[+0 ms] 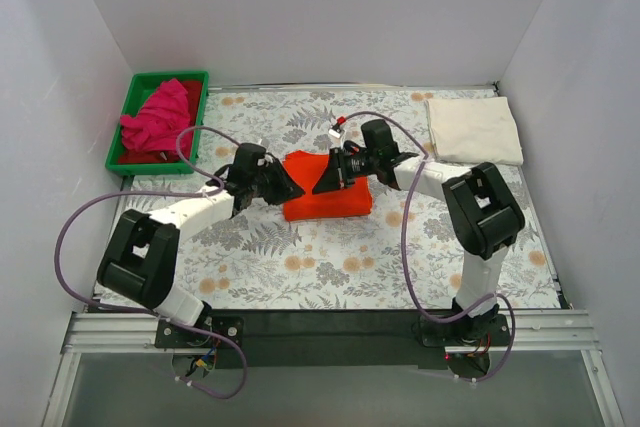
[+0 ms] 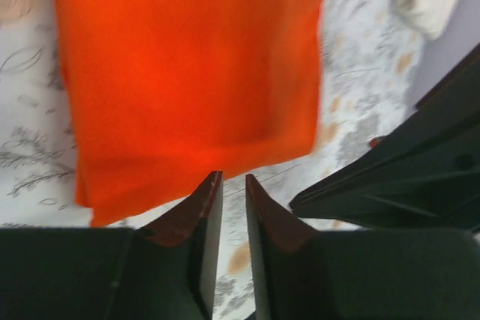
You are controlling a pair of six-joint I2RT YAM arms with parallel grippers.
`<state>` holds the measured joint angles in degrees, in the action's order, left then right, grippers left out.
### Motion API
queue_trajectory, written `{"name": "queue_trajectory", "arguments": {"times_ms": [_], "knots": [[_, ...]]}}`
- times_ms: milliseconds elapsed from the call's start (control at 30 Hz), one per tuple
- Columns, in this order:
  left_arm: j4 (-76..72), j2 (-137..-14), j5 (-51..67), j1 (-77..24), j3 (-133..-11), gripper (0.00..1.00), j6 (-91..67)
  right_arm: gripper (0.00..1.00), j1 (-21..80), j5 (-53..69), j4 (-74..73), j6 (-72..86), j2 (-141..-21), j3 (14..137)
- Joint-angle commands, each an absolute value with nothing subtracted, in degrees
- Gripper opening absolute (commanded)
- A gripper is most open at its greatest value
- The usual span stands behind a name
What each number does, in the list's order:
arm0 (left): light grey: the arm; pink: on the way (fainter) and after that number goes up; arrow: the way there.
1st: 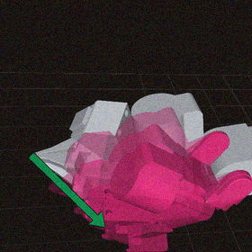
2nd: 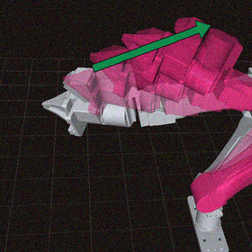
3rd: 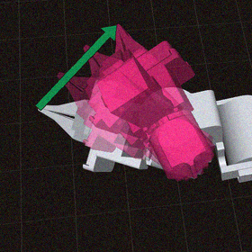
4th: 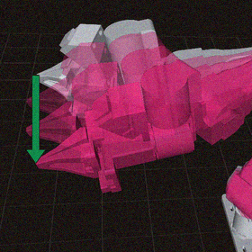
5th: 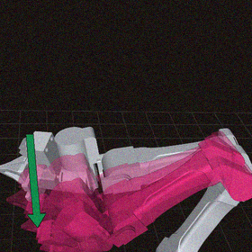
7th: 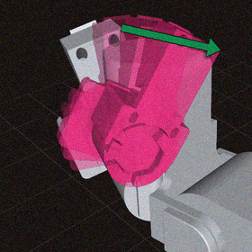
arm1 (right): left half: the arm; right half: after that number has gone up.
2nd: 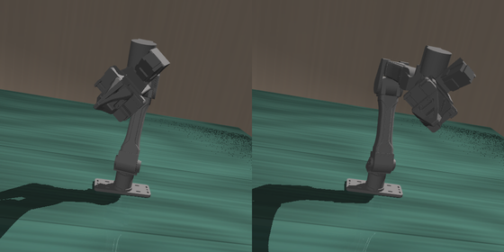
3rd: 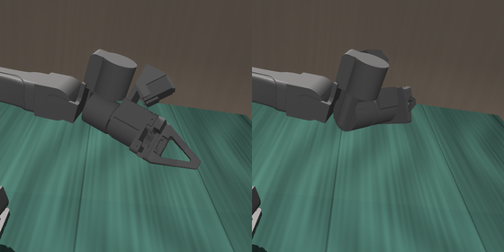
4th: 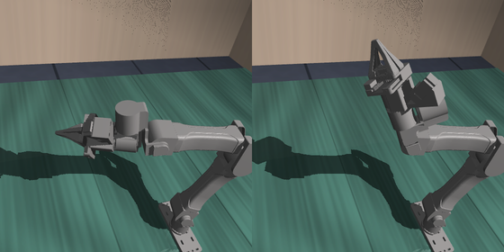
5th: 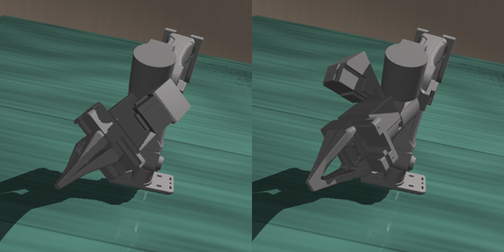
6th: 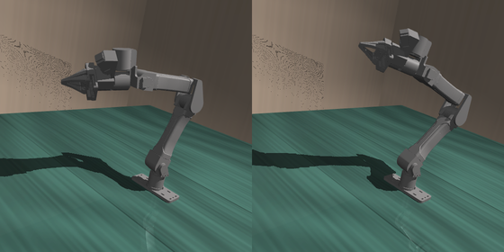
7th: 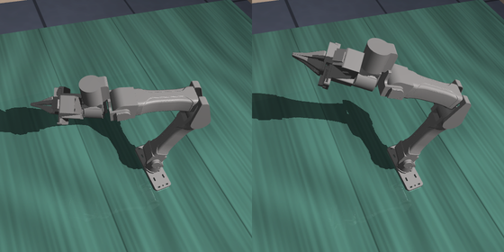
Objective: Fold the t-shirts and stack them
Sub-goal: Fold the tshirt
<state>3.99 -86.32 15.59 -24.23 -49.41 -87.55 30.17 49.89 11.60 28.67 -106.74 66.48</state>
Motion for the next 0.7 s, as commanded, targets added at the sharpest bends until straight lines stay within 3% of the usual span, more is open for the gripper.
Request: {"name": "queue_trajectory", "arguments": {"times_ms": [0,400,667], "knots": [[2.39,-87.97,16.79,-24.61,-45.54,0.18,-90.52,0.01,30.5,50.45,15.11,28.74,-110.73,65.31],[1.32,-99.49,13.44,-22.5,-42.37,0.09,-90.88,0.01,28.31,51.24,18.46,26.46,-124.89,63.02],[2.81,-93.7,13.19,-21.8,-41.66,0.08,-90.44,0.01,25.23,52.03,18.11,25.93,-112.52,57.75]]}}
